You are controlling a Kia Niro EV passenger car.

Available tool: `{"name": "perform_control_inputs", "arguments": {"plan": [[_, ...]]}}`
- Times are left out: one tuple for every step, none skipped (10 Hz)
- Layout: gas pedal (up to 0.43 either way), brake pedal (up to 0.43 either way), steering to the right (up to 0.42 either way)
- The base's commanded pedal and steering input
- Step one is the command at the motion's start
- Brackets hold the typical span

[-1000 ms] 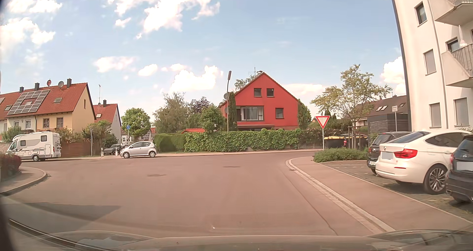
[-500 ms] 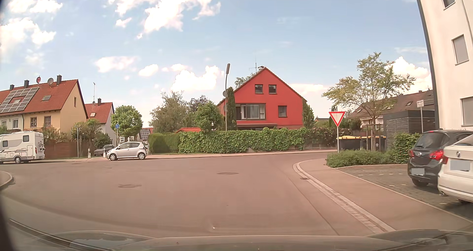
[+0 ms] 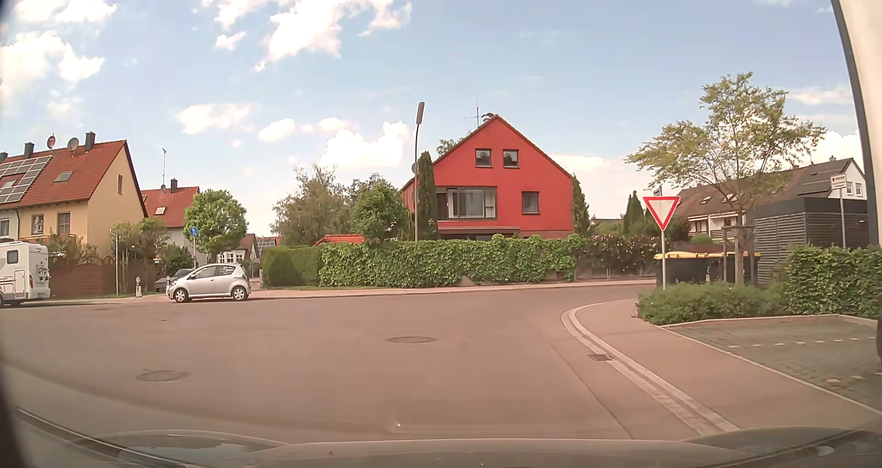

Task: Follow the waypoints while adhering to traffic rules and regulations

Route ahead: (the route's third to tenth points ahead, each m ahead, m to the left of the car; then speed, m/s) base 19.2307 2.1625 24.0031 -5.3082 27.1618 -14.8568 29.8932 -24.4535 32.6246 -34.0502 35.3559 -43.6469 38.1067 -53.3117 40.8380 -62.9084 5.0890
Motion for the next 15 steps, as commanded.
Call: {"name": "perform_control_inputs", "arguments": {"plan": [[0.0,0.183,0.005],[0.0,0.189,0.005],[0.0,0.189,0.005],[0.0,0.189,0.005],[0.0,0.189,0.005],[0.0,0.189,0.005],[0.0,0.195,0.005],[0.0,0.201,0.005],[0.0,0.201,0.006],[0.0,0.207,0.006],[0.0,0.207,0.008],[0.0,0.207,0.014],[0.0,0.207,0.018],[0.0,0.207,0.018],[0.0,0.195,0.021]]}}
